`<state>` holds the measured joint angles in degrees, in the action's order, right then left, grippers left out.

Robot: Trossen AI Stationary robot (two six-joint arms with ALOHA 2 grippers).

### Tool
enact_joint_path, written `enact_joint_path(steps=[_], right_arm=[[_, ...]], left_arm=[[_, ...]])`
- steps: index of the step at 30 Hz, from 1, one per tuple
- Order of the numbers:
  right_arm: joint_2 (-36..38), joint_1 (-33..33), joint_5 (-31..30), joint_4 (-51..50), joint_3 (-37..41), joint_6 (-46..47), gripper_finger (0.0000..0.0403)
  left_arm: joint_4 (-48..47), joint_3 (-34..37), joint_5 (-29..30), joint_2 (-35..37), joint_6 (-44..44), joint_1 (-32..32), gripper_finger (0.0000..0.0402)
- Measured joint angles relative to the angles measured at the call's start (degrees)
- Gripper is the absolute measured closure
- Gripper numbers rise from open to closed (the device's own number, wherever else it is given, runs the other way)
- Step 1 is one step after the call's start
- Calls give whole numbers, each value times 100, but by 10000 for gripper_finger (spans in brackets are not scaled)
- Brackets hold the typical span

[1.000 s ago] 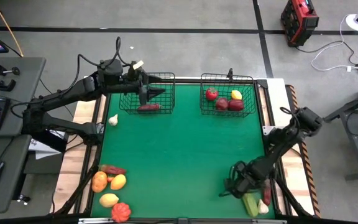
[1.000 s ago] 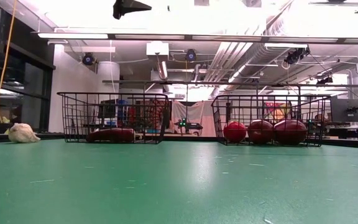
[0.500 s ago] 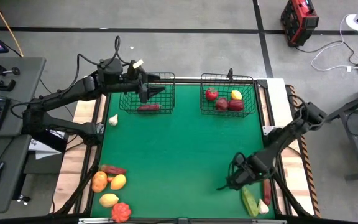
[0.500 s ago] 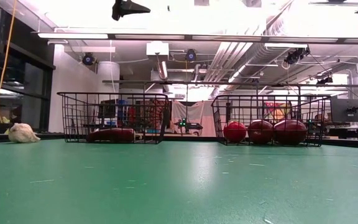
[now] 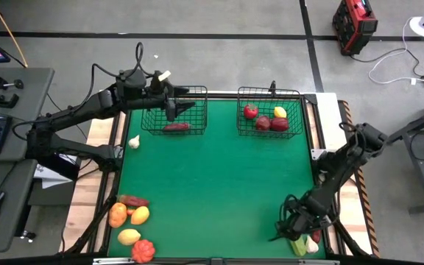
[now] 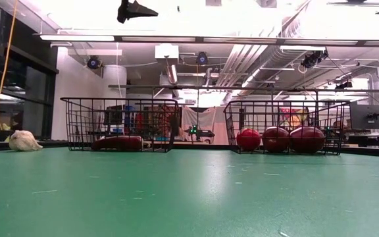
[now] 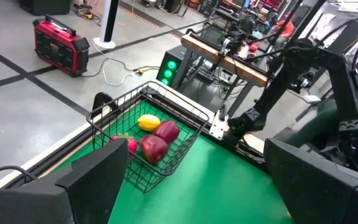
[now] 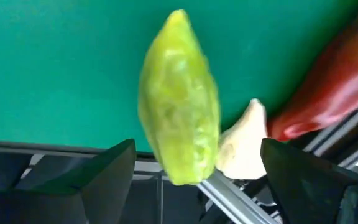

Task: Sort produce into baskets
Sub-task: Put the green cucumber into the left wire basket

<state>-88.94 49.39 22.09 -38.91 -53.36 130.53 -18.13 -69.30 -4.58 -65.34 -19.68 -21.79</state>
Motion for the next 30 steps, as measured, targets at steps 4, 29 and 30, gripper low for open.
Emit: enact_joint_path(steps=[4, 29, 30], right_arm=[[-221, -15, 87, 224, 0, -171, 64], [-673, -241, 661, 74, -98, -1434, 246], [-524, -317, 505, -155, -104, -1555, 246]], left_arm=[[-2, 0, 12, 0, 76, 1, 37], [257, -226, 68, -4, 73, -125, 37], [273, -280, 70, -3, 96, -165, 37]])
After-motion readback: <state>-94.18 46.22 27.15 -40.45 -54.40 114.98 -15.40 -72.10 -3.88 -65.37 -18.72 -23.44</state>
